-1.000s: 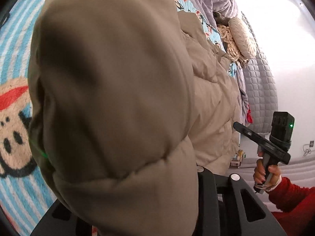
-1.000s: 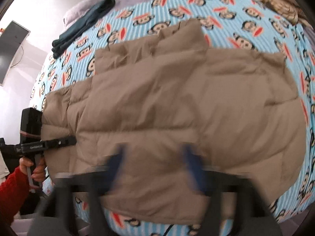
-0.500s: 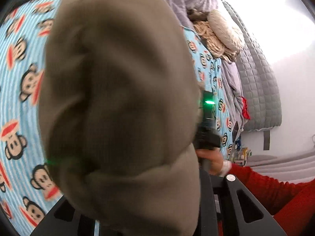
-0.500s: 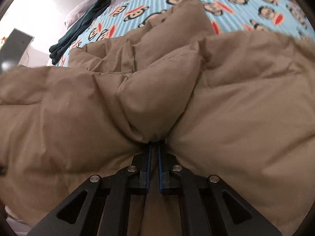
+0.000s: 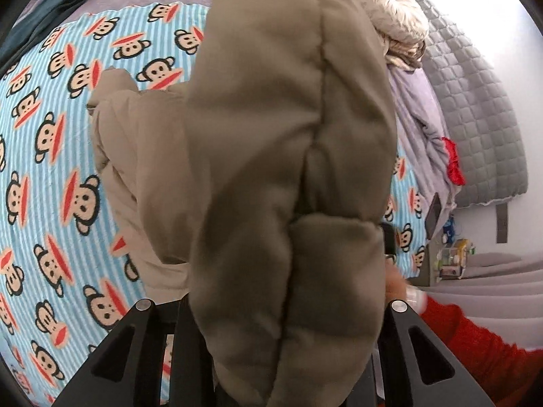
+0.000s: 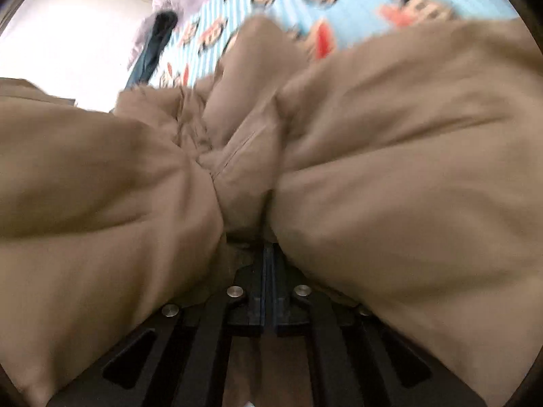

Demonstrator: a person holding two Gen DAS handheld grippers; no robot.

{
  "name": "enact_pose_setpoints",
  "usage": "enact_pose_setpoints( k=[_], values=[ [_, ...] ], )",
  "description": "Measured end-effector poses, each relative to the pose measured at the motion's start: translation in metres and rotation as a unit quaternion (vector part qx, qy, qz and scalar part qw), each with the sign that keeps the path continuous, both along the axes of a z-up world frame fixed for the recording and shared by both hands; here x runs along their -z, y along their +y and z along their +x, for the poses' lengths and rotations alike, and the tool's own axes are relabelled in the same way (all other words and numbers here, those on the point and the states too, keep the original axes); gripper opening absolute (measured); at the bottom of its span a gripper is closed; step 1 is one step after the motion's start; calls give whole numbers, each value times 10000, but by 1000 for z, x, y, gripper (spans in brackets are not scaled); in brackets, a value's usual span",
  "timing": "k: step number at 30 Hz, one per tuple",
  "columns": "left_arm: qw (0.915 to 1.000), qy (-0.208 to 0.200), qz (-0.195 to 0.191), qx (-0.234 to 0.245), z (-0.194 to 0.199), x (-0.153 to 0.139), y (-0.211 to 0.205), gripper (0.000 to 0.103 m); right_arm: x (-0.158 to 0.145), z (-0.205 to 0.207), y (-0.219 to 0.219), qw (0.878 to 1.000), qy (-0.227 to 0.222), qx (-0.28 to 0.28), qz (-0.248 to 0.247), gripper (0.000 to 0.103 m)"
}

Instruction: Fold large clothes

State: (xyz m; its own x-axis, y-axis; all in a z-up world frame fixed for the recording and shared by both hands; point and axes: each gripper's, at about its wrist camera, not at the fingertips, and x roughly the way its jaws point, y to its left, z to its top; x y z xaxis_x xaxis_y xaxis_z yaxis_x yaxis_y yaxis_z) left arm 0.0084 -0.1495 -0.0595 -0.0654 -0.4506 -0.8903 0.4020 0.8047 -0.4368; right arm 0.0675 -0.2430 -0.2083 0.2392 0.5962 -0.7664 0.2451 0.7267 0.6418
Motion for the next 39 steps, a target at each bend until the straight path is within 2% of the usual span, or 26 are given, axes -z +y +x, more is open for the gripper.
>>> enact_pose_setpoints(
  k=[1, 2, 3, 5, 7, 10, 12, 13, 14, 15, 16, 17, 18, 23, 27, 30, 32, 35, 38, 39],
  values=[
    [10000, 25, 16, 49, 0, 3, -7, 38, -7, -8, -13, 9999, -59, 105, -44, 3],
    [9999, 67, -16, 92, 0, 6, -13, 48, -12, -13, -23, 9997, -89, 199, -60, 3],
    [9998, 111, -94, 119, 0, 9, -18, 57, -17, -21, -36, 9993, -101, 354, -76, 3],
    [9989, 210, -334, 248, 1, 18, -41, 69, -22, -40, -60, 9977, -86, 664, -85, 3],
    [9976, 272, -524, 369, 4, 24, -52, 73, -24, -61, -82, 9953, -65, 951, -162, 3],
    [9947, 367, -782, 561, 6, 45, -76, 73, -26, -87, -104, 9916, -24, 1264, -255, 3],
    [9920, 404, -995, 656, 7, 57, -86, 85, -28, -102, -118, 9890, 14, 1437, -356, 4],
    [9908, 410, -1093, 683, 6, 64, -97, 85, -29, -108, -127, 9877, 30, 1515, -384, 5],
    [9902, 422, -1107, 733, 7, 69, -104, 85, -31, -116, -133, 9863, 53, 1598, -406, 12],
    [9905, 416, -1069, 760, 5, 72, -112, 85, -33, -124, -138, 9850, 75, 1674, -415, 31],
    [9915, 380, -982, 761, 7, 78, -120, 85, -35, -130, -141, 9839, 84, 1737, -413, 44],
    [9925, 348, -899, 752, 10, 85, -127, 85, -37, -136, -144, 9830, 80, 1787, -416, 69],
    [9933, 337, -833, 730, 15, 94, -136, 85, -43, -145, -145, 9821, 3, 1841, -395, 72],
    [9959, 305, -452, 721, 16, 111, -162, 85, -77, -190, -142, 9863, -455, 1571, -231, 72],
    [9950, 314, -273, 909, 16, 113, -170, 85, -102, -209, -113, 9918, -864, 940, 76, 72],
    [9937, 322, -145, 1062, 16, 109, -174, 85, -105, -192, -92, 9922, -1001, 704, 247, 72],
    [9933, 276, -114, 1118, 16, 98, -171, 85, -98, -175, -80, 9928, -955, 719, 65, 70],
    [9932, -267, -286, 1098, 17, 61, -150, 85, -84, -167, -79, 9928, -672, 973, -195, 19],
    [9879, -1336, -71, 778, 30, 29, -113, 85, -75, -175, -94, 9878, -467, 1386, -534, 16],
    [9859, -1534, 63, 660, 36, 27, -103, 85, -68, -181, -100, 9864, -324, 1500, -588, 16]
  ],
)
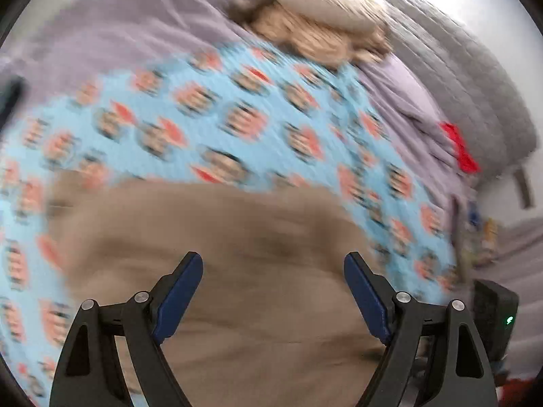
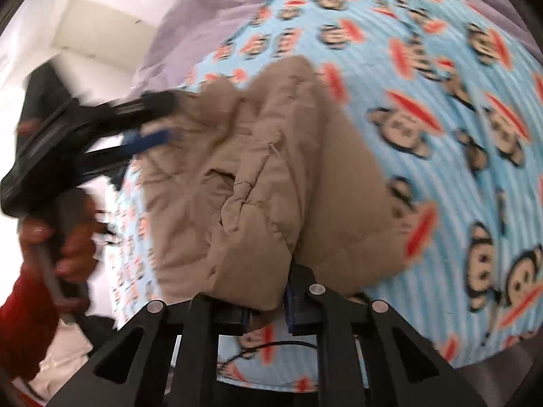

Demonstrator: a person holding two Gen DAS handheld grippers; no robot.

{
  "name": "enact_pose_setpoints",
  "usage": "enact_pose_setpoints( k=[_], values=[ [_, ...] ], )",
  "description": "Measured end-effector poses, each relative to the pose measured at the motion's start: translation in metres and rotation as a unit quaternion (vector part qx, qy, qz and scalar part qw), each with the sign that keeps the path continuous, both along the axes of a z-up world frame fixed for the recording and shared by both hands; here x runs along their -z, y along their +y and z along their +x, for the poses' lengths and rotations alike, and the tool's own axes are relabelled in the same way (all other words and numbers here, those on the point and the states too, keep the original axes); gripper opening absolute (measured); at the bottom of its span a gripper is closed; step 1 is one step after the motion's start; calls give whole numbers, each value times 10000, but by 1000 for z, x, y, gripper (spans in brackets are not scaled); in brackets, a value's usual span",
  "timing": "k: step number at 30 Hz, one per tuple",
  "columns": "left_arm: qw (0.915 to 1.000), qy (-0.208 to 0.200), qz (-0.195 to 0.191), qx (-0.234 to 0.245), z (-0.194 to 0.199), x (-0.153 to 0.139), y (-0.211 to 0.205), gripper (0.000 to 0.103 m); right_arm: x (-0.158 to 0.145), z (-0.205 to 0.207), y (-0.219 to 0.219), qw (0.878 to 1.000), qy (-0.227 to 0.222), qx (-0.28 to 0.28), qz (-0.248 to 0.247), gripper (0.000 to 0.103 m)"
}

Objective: Fold large clothes
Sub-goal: 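Grasp the folded jacket edge with the right tool while the left tool releases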

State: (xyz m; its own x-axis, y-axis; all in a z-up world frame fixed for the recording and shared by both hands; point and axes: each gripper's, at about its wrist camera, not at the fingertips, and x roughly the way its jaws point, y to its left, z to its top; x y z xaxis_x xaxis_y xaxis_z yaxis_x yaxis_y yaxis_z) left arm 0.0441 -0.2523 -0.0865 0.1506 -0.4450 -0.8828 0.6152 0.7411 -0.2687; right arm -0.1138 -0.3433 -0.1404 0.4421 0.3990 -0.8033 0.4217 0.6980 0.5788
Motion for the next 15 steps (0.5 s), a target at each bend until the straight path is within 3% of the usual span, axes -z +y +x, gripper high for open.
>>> enact_pose_setpoints(
  k=[2, 5, 9, 13, 15],
  values=[
    [9986, -288, 378, -250, 16, 10, 18, 85, 13, -7, -6, 9997, 200, 122, 108, 16],
    [9971, -152, 577, -465, 32, 39, 24, 85, 40, -15, -11, 9985, 399, 273, 251, 17],
    [9955, -433, 806, -265, 27, 61, -7, 85, 62, -23, -14, 9964, 477, 505, 477, 19],
    [9959, -376, 797, -216, 29, 83, -39, 85, 81, -32, -24, 9960, 508, 604, 414, 21],
    [9950, -384, 904, -201, 29, 90, -49, 85, 92, -39, -30, 9944, 492, 699, 618, 22]
  ],
)
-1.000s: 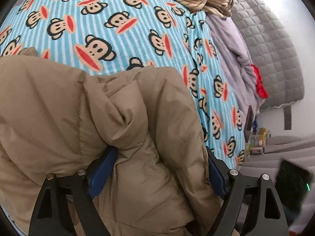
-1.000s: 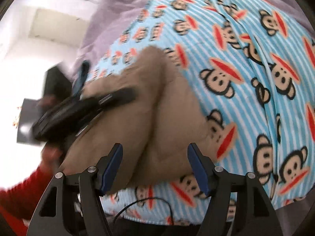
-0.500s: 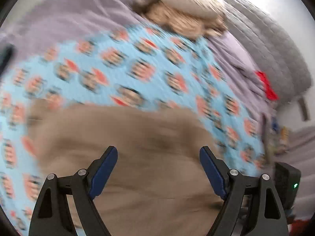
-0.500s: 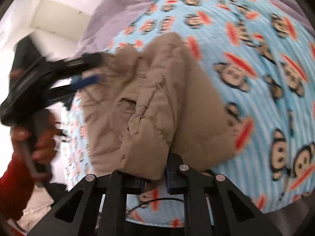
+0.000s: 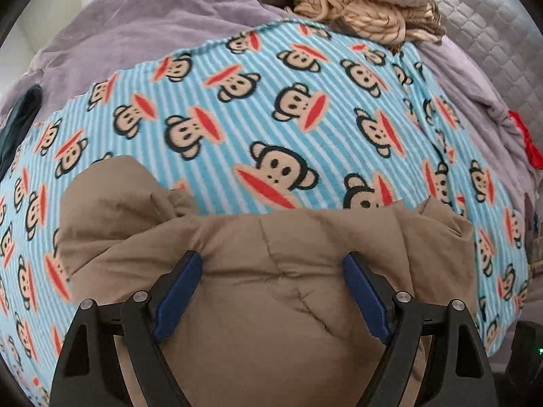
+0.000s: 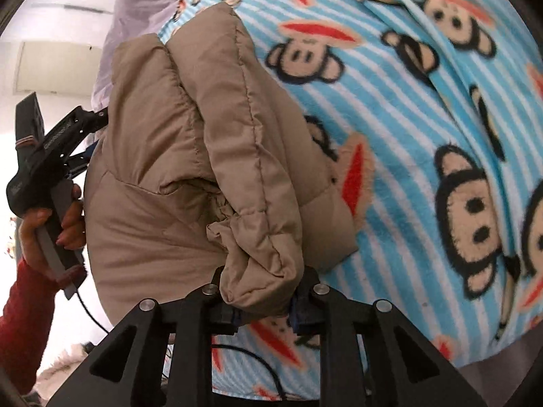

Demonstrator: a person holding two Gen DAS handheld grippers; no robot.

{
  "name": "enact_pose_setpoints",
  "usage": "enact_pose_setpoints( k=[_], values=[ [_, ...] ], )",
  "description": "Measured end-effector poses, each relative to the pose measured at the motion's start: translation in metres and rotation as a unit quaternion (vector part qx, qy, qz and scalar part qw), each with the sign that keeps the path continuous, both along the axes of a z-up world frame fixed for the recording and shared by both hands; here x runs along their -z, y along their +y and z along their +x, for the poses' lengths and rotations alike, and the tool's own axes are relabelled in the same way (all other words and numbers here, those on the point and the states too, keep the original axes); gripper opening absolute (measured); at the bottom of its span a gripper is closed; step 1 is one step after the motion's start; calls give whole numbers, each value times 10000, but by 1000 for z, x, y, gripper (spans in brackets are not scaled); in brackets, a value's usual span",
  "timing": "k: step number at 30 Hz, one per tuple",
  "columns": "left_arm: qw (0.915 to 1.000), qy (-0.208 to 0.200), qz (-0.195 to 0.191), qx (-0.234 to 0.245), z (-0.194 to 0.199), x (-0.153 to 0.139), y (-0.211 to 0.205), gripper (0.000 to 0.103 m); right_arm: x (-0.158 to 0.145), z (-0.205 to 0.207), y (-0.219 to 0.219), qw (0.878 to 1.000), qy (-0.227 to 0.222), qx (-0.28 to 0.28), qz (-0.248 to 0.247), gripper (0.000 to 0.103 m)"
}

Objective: Fold large clothes
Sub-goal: 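Grasp the folded jacket edge with the right tool while the left tool releases, then grasp the folded tan jacket end with both tools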

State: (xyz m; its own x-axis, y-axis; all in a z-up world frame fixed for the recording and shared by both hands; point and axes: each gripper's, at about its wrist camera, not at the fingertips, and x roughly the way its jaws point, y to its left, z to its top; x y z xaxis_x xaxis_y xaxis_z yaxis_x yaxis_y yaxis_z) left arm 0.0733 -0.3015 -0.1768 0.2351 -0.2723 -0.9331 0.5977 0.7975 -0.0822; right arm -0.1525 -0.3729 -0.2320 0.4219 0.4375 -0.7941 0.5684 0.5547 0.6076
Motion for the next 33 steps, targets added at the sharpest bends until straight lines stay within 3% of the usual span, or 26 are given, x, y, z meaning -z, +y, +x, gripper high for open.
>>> enact_pose_setpoints(
  k=[4, 6, 9, 12, 14, 15, 17, 21, 27, 33],
  values=[
    [9999, -40, 117, 10, -1, 3, -4, 85, 3, -4, -13, 9992, 161, 103, 338, 27],
    [9999, -43, 101, 8, -1, 4, 0, 85, -21, -4, -21, 9996, 262, -31, -132, 44],
    [10000, -52, 70, 16, -1, 3, 4, 85, -61, -8, -33, 9970, -9, -114, -770, 62],
    [9999, -91, 89, 28, -3, 2, 5, 85, -88, -2, -44, 9935, -299, -118, -1090, 73],
    [9999, -101, 117, 10, -4, 1, 6, 85, -95, 17, -44, 9916, -417, -309, -1184, 76],
    [9999, -102, 132, -3, -4, 0, 6, 85, -95, 27, -41, 9898, -441, -470, -1268, 82],
    [9998, -102, 148, -32, -4, -2, 7, 85, -88, 50, -26, 9835, -316, -863, -1558, 83],
    [9998, -94, 154, -99, -5, -7, 11, 86, -71, 84, 8, 9581, 202, -1647, -2334, 83],
    [9998, 12, 117, -146, -11, -28, 27, 85, -51, 74, -4, 9713, 410, -1483, -1812, 83],
    [9991, 145, -47, -405, -26, -50, 77, 85, -51, 79, -10, 9729, 389, -1530, -1690, 84]
  ],
)
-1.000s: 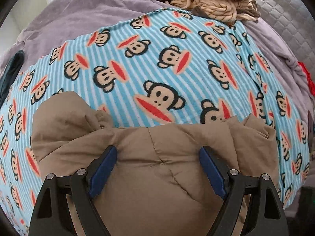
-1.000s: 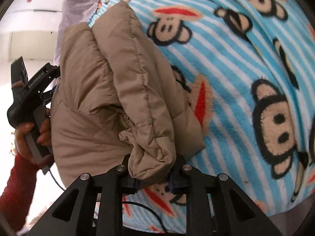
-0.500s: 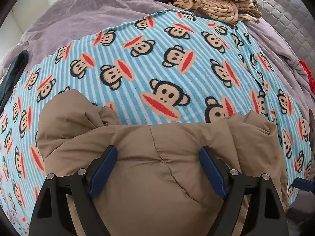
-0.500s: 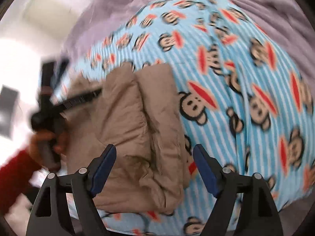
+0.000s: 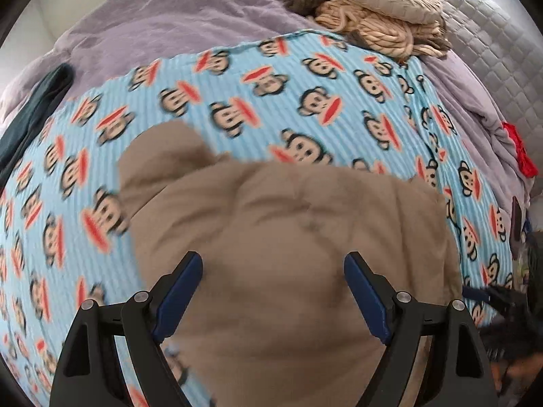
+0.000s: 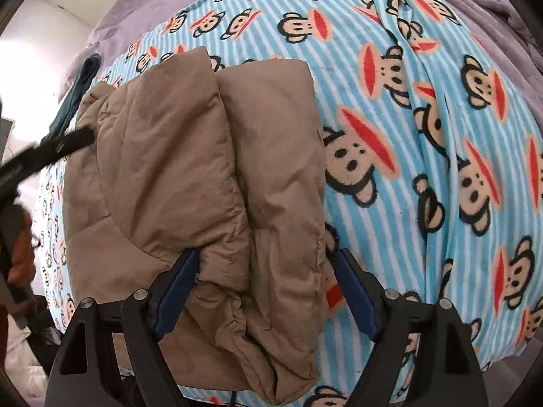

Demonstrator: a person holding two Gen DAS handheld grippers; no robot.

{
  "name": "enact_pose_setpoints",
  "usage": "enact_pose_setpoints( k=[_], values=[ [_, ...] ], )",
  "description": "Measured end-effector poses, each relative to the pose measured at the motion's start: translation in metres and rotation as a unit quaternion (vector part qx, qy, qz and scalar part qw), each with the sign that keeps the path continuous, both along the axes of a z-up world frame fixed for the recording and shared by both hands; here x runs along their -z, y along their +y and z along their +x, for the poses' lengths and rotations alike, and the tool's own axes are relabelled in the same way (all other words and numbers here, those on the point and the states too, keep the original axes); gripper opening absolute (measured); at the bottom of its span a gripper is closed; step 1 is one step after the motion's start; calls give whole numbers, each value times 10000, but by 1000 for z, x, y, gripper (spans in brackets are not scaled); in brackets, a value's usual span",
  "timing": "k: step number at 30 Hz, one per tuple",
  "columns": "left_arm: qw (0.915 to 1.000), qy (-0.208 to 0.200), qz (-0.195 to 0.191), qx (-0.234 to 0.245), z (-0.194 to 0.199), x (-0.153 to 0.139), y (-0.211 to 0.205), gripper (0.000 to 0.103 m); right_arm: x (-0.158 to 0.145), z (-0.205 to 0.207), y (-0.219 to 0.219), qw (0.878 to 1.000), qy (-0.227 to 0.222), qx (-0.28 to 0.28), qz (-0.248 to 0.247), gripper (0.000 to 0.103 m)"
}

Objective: Fold large clothes
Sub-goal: 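Grasp the folded tan jacket end with both tools, then lift the jacket end with both tools and fold it over the bundle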

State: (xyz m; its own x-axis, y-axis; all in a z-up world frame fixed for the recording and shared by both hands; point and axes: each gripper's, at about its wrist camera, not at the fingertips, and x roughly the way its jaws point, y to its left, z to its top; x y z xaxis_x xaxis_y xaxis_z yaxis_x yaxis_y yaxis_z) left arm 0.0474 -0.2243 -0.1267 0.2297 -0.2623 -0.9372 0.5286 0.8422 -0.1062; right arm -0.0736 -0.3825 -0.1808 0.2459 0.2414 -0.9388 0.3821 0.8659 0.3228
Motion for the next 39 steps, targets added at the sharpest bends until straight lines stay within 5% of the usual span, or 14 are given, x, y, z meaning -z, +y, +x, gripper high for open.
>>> enact_pose_setpoints(
  k=[7, 10, 12, 16, 19, 24, 39],
  values=[
    [9969, 446, -53, -648, -12, 4, 66, 85, -9, -6, -9, 9996, -88, 59, 244, 84],
    [9941, 580, -182, -900, -17, 12, 85, 103, -12, -3, -17, 9994, -127, 100, 306, 84],
    [9931, 610, -234, -971, -19, 14, 92, 103, -11, -1, -21, 9993, -135, 126, 336, 102],
    [9897, 911, -489, -988, -23, 21, 101, 103, -11, 4, -28, 9987, -244, 112, 429, 103],
    [9811, 1368, -879, -1050, -21, 33, 109, 103, -6, 7, -35, 9969, -284, 196, 704, 103],
    [9538, 2125, -1712, -1257, -17, 56, 126, 103, 5, 22, -37, 9932, -182, 15, 1152, 103],
    [9118, 2906, -2705, -1054, 9, 118, 109, 103, 75, 84, -24, 9600, 183, -770, 2686, 103]
  ],
)
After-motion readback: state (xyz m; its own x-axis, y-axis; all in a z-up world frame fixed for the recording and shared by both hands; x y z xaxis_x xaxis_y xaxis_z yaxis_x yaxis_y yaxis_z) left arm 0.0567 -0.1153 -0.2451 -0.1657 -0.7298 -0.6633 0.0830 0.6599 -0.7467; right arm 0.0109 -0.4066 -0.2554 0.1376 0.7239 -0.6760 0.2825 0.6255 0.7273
